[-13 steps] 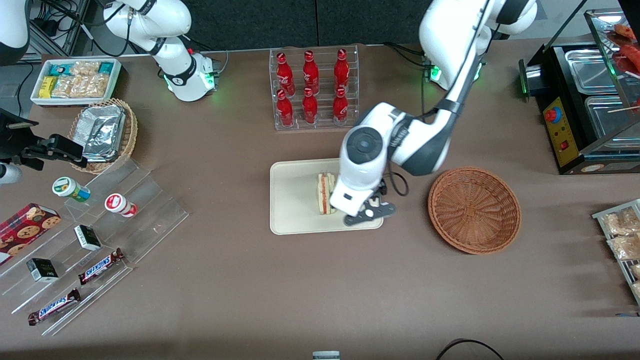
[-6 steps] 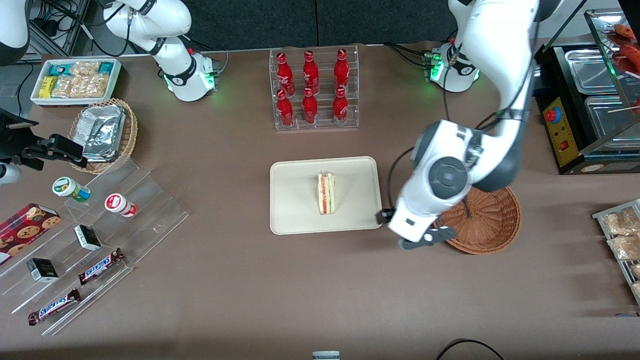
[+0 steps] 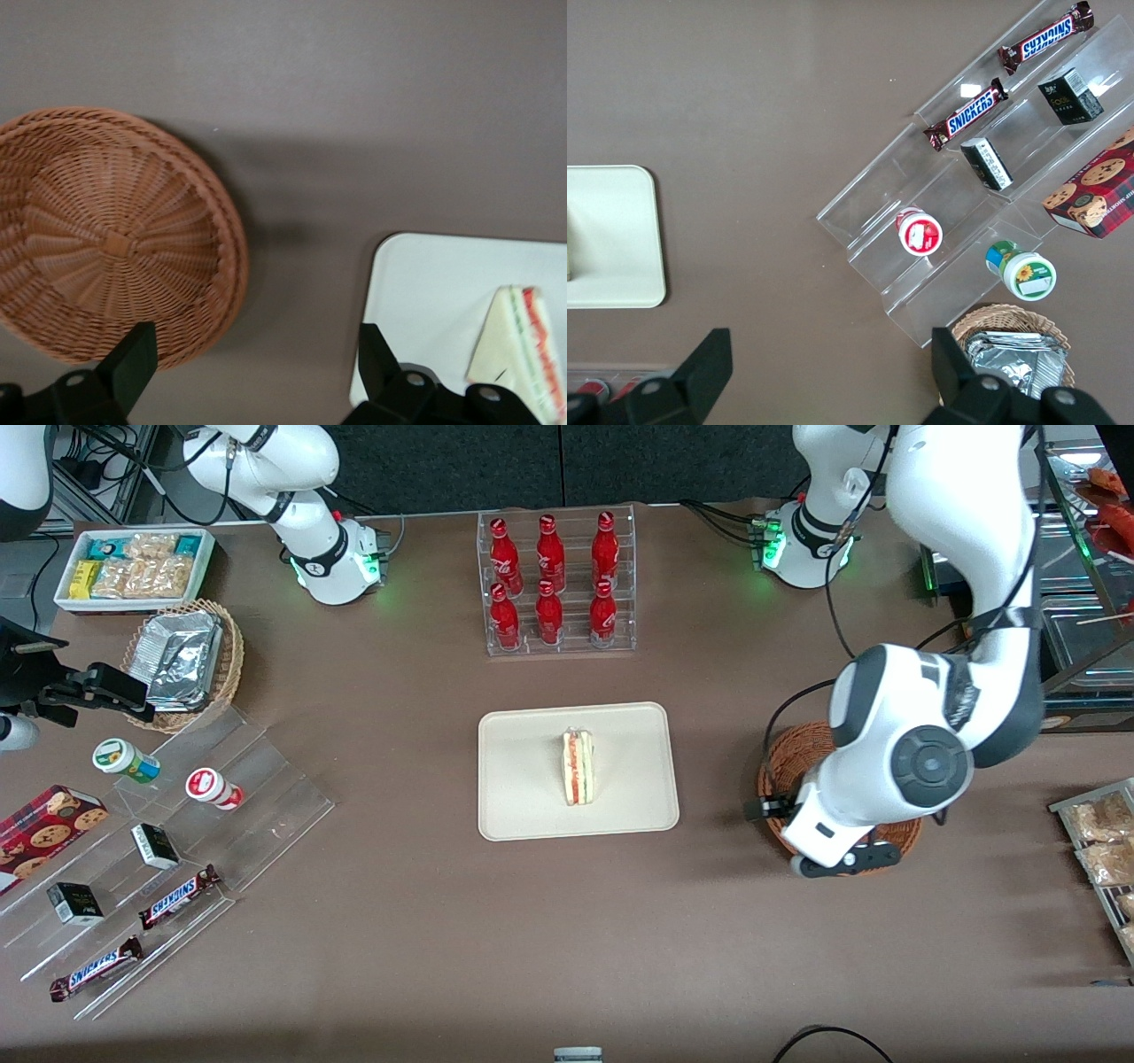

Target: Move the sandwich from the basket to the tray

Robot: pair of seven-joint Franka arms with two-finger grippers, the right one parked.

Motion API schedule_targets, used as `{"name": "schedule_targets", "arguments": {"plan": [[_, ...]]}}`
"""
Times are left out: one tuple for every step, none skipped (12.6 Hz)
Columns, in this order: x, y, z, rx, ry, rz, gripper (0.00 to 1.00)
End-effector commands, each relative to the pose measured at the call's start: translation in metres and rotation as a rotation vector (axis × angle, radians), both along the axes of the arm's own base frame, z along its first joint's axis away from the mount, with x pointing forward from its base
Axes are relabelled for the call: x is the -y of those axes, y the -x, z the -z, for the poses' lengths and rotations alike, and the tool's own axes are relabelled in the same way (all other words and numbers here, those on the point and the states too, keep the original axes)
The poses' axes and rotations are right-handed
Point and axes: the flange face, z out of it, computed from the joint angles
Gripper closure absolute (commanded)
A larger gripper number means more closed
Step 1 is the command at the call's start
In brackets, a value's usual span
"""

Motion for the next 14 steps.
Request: {"name": "schedule_targets", "arguments": {"plan": [[-0.030,0.036,-0.030,-0.018,0.023,0.018,0.00],[-0.039,0.047,-0.043,-0.031,0.020,0.032,0.00],[-0.047,0.055,-0.054,-0.059,0.012,0.057,0.00],[-0.060,0.063,-0.065,-0.087,-0.009,0.095,0.00],[-0.067,0.070,-0.078,-0.100,-0.029,0.146,0.00],[-0.076,0.075,-0.087,-0.107,-0.030,0.174,0.00],[-0.087,0.080,-0.099,-0.102,-0.022,0.188,0.00],[-0.099,0.082,-0.110,-0.092,-0.014,0.198,0.00],[-0.113,0.087,-0.123,-0.082,-0.008,0.202,0.00],[-0.118,0.092,-0.133,-0.080,-0.002,0.216,0.00],[-0.128,0.098,-0.144,-0.079,0.002,0.219,0.00],[-0.131,0.106,-0.155,-0.079,0.000,0.218,0.00],[-0.138,0.113,-0.166,-0.073,-0.002,0.207,0.00],[-0.141,0.121,-0.179,-0.070,-0.005,0.203,0.00]]}}
